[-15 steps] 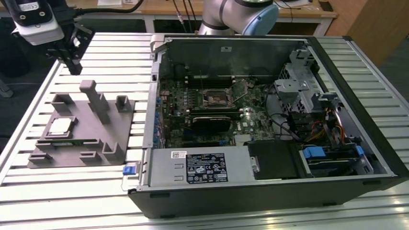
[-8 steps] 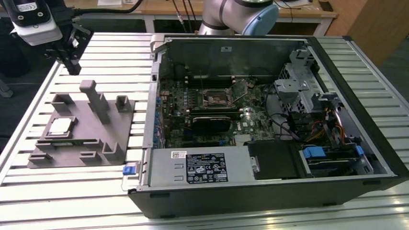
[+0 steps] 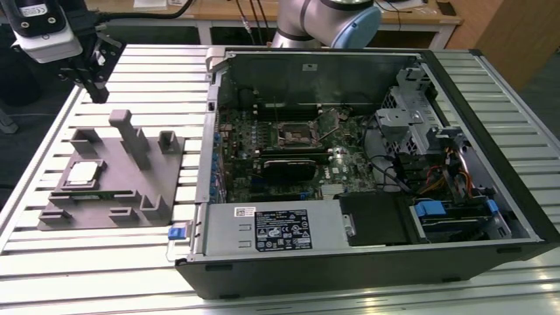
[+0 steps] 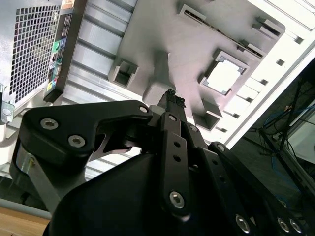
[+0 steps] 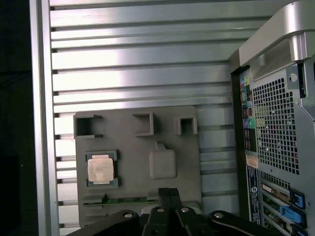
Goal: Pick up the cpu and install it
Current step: 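Reach for the cpu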
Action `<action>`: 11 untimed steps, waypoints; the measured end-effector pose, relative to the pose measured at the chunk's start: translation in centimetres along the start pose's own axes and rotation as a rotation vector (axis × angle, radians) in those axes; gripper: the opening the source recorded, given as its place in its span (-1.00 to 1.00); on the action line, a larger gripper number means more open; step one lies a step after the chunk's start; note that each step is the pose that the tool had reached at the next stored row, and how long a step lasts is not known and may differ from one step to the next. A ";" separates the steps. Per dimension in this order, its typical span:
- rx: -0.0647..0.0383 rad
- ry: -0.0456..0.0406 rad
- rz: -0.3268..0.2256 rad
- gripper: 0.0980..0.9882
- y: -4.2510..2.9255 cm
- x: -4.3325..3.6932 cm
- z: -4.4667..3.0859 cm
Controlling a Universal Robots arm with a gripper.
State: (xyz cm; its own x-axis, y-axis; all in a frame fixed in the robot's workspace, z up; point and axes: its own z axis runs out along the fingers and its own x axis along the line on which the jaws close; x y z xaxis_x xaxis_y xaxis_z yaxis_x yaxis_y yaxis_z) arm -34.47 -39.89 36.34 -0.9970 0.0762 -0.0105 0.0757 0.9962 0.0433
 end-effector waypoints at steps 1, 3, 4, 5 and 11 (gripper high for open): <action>0.000 0.0001 0.000 -0.98 0.00 0.03 0.01; 0.000 0.0002 0.000 -0.98 -0.01 0.09 0.02; 0.000 0.0003 0.000 -0.98 -0.01 0.13 0.03; 0.000 0.0004 0.000 -0.98 -0.01 0.16 0.04; 0.000 0.0009 0.000 -0.98 -0.03 0.35 0.09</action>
State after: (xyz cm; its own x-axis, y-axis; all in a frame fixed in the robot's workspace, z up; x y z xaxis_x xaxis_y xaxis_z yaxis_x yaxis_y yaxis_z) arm -34.83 -39.90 36.24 -0.9970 0.0762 -0.0096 0.0757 0.9962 0.0432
